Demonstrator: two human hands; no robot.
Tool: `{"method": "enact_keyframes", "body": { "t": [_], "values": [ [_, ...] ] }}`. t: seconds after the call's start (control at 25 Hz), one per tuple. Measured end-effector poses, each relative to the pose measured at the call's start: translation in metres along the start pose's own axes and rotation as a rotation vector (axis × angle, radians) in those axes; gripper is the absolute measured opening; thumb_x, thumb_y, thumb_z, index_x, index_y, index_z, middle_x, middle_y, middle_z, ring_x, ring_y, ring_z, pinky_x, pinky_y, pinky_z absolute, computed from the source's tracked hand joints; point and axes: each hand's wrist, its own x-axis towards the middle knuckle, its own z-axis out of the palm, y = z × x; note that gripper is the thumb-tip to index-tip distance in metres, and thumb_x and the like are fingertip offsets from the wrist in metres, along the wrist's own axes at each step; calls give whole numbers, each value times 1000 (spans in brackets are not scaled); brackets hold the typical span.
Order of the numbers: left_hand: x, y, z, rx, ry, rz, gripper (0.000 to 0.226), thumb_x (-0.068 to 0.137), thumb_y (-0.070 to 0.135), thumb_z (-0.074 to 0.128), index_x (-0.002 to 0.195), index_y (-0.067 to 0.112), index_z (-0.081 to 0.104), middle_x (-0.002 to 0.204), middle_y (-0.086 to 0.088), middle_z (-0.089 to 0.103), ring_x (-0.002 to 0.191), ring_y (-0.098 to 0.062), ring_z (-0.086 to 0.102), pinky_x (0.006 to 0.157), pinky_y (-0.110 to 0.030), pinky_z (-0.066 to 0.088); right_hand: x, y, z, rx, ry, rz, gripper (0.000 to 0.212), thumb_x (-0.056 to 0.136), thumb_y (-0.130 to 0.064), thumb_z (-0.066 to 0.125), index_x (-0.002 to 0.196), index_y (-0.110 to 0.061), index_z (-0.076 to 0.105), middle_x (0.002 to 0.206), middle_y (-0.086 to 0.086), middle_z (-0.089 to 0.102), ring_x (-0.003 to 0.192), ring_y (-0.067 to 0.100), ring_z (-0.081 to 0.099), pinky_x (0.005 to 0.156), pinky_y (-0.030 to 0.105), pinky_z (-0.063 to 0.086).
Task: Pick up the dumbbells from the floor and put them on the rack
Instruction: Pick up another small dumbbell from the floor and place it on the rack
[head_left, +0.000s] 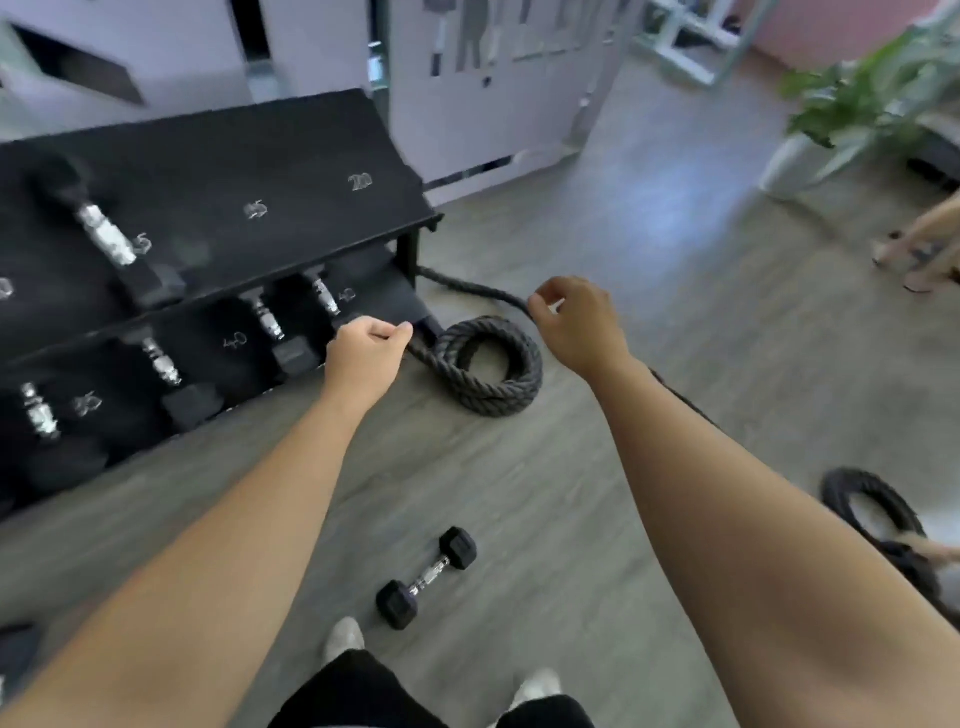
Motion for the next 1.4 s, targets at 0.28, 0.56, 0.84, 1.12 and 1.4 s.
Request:
{"method": "enact_keyframes", "body": {
  "t": [0.28,0.56,0.84,1.12,1.4],
  "values": [
    [-53,-117,51,-46,397,-496,30,81,40,56,71,12,60,86,-26,70,80,-37,68,77,-44,58,18,59,119,211,-448,-22,25,92,-33,54,93,-16,72,88,6,71,80,19,60,68,25,39],
    [-91,-308,171,17,415,-812,36,82,47,58,66,15,57,68,-13,55,66,-29,56,67,-37,53,-56,191,305,284,-645,235,18,91,-28,56,96,-22,72,88,-3,67,87,15,59,68,21,39],
    [-53,-590,327,-70,565,-985,50,76,55,66,70,7,57,69,-6,60,73,-32,58,52,-30,37,-127,400,567,272,-706,444,31,95,-33,57,117,-14,68,98,3,68,91,20,61,79,30,47],
    [-33,-724,386,-468,424,-1277,85,57,58,84,126,18,54,128,-4,55,115,-35,54,93,-60,42,-152,501,694,240,-783,666,46,81,-55,65,99,-14,66,102,10,69,98,31,65,89,40,54],
    [-28,-731,378,-514,287,-1287,49,51,42,84,91,23,63,84,-5,62,73,-27,56,72,-50,47,-147,497,712,287,-939,860,49,71,-47,69,111,-18,68,96,7,69,76,27,65,65,32,45]
  ]
}}
